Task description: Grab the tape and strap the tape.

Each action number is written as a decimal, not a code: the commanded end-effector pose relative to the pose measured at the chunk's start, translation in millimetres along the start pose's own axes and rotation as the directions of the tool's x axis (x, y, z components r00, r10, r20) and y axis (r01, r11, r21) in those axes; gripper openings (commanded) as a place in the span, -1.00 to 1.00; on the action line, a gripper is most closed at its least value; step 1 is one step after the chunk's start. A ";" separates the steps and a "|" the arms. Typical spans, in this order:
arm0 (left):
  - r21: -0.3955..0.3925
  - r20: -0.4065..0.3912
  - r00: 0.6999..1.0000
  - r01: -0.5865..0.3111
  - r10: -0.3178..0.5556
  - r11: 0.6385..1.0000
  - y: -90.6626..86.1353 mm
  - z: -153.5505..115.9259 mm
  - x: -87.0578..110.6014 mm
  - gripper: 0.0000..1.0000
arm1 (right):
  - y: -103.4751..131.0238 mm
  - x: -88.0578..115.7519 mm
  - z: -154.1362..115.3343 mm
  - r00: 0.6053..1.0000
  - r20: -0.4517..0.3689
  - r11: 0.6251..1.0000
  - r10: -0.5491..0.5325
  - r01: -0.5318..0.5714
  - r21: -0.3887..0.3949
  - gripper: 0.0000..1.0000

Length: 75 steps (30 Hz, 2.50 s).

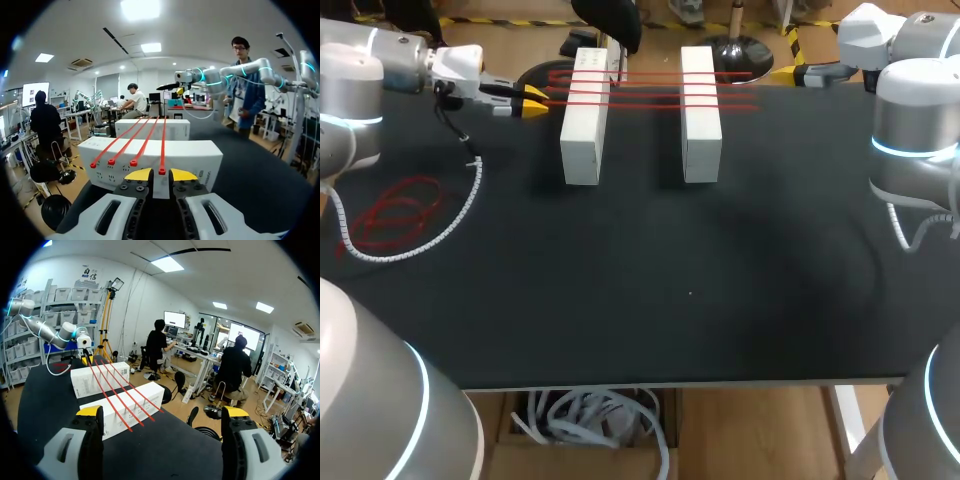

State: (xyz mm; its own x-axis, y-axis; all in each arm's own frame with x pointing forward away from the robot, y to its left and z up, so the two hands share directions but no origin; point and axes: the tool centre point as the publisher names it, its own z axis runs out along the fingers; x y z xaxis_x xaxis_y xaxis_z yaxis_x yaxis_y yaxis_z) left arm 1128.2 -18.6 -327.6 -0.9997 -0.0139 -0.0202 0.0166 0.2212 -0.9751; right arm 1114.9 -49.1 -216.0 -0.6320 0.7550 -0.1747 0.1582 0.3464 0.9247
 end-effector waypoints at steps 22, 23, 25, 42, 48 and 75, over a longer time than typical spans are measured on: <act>0.079 0.009 0.999 0.032 -0.033 0.996 -13.5 2.7 16.4 -1.00 | -0.2 -0.2 -0.2 1.000 -0.001 1.000 0.000 0.000 -0.001 1.00; 0.099 0.006 0.999 0.038 -0.039 0.994 -15.7 3.7 19.5 -1.00 | -0.2 -0.2 -0.2 1.000 -0.001 1.000 0.000 0.000 -0.001 1.00; 0.123 -0.001 0.998 0.062 -0.062 0.990 -20.9 5.6 25.2 -1.00 | -0.2 -0.2 -0.2 1.000 -0.001 1.000 0.000 0.000 -0.001 1.00; 0.355 -0.004 0.988 0.146 -0.155 0.923 -48.2 -0.2 48.9 -1.00 | -0.2 -0.2 -0.2 1.000 -0.001 1.000 0.000 0.000 -0.001 1.00; 0.384 -0.012 0.993 0.115 -0.120 0.916 -57.0 -4.9 48.8 -1.00 | -0.2 -0.2 -0.2 1.000 -0.001 1.000 0.000 0.000 -0.001 1.00; 0.352 0.004 0.999 0.048 -0.053 0.935 -68.1 -14.8 43.4 -1.00 | -0.2 -0.2 -0.2 1.000 -0.001 1.000 0.000 0.000 -0.001 1.00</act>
State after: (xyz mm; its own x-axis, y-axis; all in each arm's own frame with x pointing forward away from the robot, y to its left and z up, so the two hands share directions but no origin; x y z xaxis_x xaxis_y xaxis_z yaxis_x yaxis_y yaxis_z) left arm 1083.7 -19.6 -258.7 -0.9991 -0.0283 0.0309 -0.0267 -0.1376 -0.9901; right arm 1114.8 -49.2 -216.0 -0.6321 0.7550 -0.1747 0.1581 0.3463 0.9247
